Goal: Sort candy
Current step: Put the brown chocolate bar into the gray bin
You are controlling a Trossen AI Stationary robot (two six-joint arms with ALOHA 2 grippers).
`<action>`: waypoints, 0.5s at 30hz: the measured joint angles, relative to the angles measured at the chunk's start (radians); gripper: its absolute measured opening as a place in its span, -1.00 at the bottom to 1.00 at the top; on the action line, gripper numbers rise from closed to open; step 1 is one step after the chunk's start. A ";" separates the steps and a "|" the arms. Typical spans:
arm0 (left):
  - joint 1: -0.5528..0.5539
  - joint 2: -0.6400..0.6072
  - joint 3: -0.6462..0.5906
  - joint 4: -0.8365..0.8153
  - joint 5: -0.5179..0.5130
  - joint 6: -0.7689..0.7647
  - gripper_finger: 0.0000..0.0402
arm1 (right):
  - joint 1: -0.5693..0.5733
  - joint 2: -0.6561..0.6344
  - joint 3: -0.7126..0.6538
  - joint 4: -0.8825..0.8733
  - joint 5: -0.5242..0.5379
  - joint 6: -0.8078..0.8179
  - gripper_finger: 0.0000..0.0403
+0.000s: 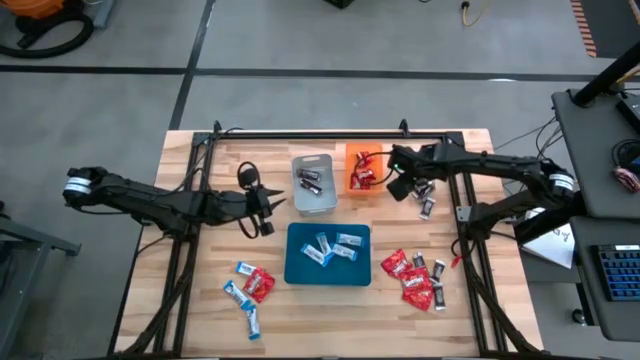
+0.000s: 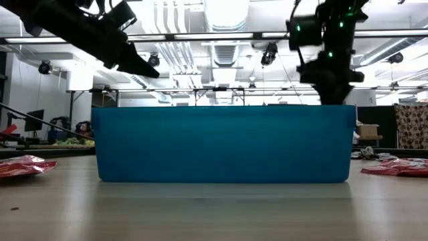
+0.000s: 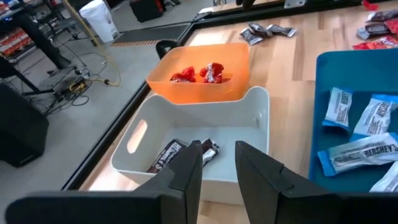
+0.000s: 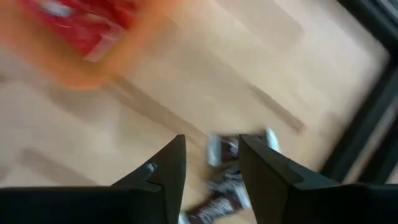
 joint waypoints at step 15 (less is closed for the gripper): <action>0.000 0.021 -0.011 0.012 -0.080 -0.003 -0.61 | -0.057 0.010 -0.183 -0.064 -0.030 0.145 -0.12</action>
